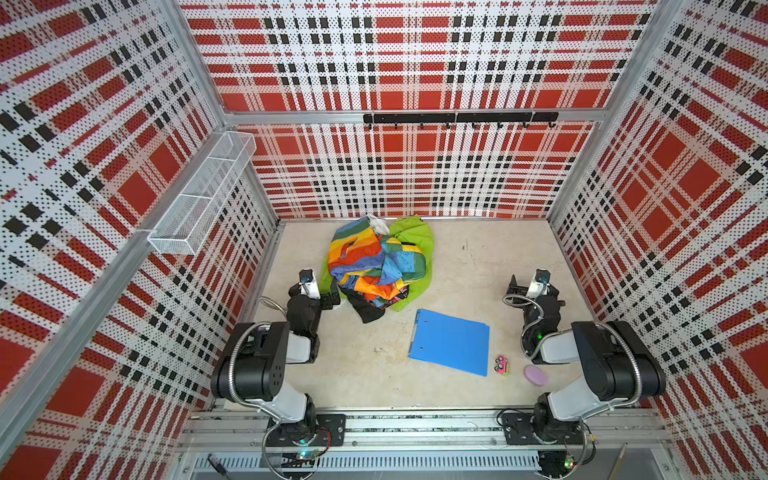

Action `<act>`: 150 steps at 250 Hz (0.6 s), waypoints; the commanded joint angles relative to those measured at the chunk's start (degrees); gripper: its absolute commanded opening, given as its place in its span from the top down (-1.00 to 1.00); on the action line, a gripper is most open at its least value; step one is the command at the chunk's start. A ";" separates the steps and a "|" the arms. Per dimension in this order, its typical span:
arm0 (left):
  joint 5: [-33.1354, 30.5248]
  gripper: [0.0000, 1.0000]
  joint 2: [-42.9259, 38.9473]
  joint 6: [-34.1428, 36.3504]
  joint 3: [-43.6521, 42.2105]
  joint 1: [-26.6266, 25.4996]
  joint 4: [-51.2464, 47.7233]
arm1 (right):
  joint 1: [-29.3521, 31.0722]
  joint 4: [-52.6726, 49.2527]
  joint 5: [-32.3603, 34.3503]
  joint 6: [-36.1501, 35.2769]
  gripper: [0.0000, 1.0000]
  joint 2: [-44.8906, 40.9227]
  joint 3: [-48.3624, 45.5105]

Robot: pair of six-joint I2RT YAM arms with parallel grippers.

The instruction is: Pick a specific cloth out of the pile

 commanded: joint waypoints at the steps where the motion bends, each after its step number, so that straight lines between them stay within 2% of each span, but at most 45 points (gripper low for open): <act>1: 0.60 -0.98 -0.02 0.11 1.17 0.10 0.86 | 0.24 3.30 0.78 0.34 -1.00 -0.39 -0.33; 85: 0.60 -0.98 -0.02 0.07 1.17 0.08 0.90 | 0.20 3.21 0.81 0.34 -1.00 -0.35 -0.38; 150: -2.05 -0.98 -0.03 1.08 0.91 -1.37 1.21 | 0.19 3.24 0.74 0.34 -1.00 -0.33 -0.27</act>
